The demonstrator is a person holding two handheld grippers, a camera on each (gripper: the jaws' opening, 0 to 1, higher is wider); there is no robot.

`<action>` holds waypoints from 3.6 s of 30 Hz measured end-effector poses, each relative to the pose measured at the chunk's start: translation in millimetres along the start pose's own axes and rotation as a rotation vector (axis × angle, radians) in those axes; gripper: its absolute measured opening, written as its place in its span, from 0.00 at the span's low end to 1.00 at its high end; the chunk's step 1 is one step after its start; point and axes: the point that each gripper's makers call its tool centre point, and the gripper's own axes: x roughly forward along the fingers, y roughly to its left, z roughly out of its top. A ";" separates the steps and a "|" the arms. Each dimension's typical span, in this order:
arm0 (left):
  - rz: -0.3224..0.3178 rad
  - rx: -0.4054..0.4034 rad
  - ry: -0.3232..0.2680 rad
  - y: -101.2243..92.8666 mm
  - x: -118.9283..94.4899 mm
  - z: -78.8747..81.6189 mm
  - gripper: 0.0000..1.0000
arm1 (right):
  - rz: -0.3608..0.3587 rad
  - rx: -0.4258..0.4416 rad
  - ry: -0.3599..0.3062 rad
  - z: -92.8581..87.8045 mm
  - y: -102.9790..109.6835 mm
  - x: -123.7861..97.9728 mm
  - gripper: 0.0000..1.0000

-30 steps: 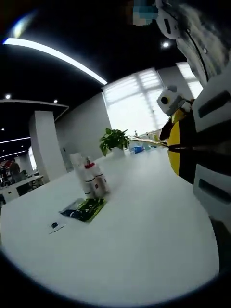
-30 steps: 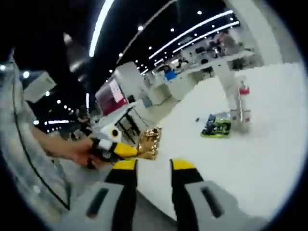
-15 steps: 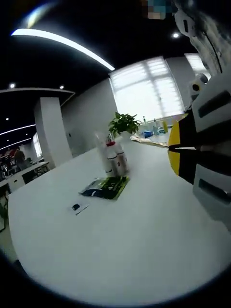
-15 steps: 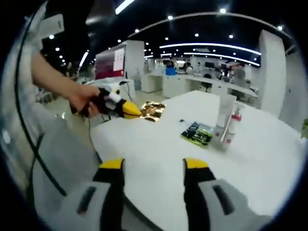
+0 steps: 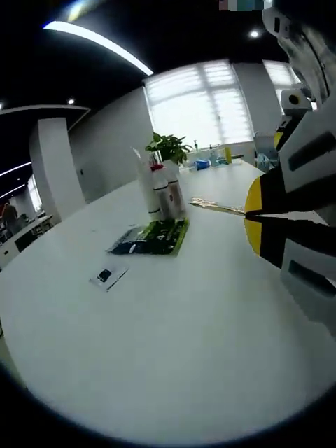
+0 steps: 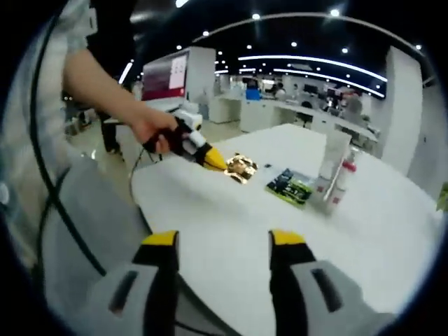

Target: Arrange the skincare products in the storage area until every visible bottle or jar stands upright without overlapping.

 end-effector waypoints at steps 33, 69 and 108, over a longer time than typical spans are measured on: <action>0.154 -0.050 0.120 51.3 33.9 77.8 0.01 | -0.096 0.053 0.077 -18.1 -24.3 0.5 0.45; 0.398 0.060 0.265 70.8 33.7 86.9 0.09 | -0.090 0.017 0.087 -19.6 -21.9 0.2 0.43; 0.205 0.603 -0.054 -80.4 -28.3 -41.2 0.57 | -0.048 0.024 -0.023 3.3 -14.5 -4.3 0.52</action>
